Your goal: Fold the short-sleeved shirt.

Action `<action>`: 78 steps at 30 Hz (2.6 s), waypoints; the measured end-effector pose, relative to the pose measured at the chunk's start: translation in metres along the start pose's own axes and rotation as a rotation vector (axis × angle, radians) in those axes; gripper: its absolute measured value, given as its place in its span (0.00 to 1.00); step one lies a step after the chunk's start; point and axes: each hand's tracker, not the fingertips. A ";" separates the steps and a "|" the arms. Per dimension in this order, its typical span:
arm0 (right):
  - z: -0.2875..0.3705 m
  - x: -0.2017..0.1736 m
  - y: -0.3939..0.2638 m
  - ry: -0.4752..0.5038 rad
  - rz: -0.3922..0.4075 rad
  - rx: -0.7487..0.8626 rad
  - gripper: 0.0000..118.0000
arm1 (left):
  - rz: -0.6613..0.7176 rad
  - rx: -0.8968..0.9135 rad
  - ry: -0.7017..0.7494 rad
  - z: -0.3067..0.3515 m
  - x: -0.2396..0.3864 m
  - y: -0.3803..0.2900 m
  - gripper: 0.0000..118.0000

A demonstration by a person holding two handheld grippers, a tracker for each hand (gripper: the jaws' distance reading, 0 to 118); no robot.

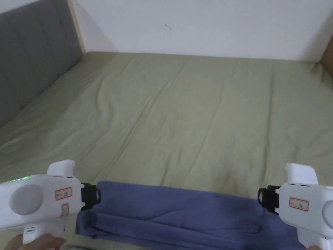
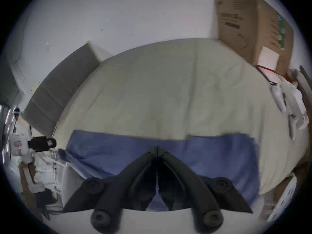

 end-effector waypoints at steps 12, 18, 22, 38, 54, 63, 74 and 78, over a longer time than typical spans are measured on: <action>-0.054 -0.058 -0.015 0.069 0.195 -0.153 0.00 | 0.406 -0.073 -0.198 -0.040 -0.084 -0.021 0.86; -0.060 -0.058 -0.016 0.067 0.160 -0.191 0.00 | 0.470 -0.111 -0.232 -0.081 -0.098 -0.022 0.85; -0.062 -0.049 -0.017 0.009 0.175 -0.201 0.00 | 0.489 -0.103 -0.266 -0.089 -0.100 -0.024 0.82; -0.037 0.013 -0.036 -0.035 0.050 -0.189 0.00 | 0.204 -0.060 -0.180 -0.053 -0.020 0.009 0.08; 0.019 0.090 -0.048 -0.067 -0.180 -0.081 0.00 | -0.315 -0.189 -0.450 -0.072 0.242 -0.034 0.18; 0.036 0.125 -0.073 -0.143 -0.261 -0.080 0.00 | -0.166 -0.277 -0.543 -0.095 0.232 -0.039 0.67; 0.025 0.111 -0.069 -0.112 -0.249 -0.047 0.00 | -0.048 -0.393 -0.483 -0.147 0.218 -0.070 0.00; 0.027 0.109 -0.073 -0.108 -0.249 -0.057 0.00 | -0.072 -0.447 -0.490 -0.164 0.239 -0.098 0.00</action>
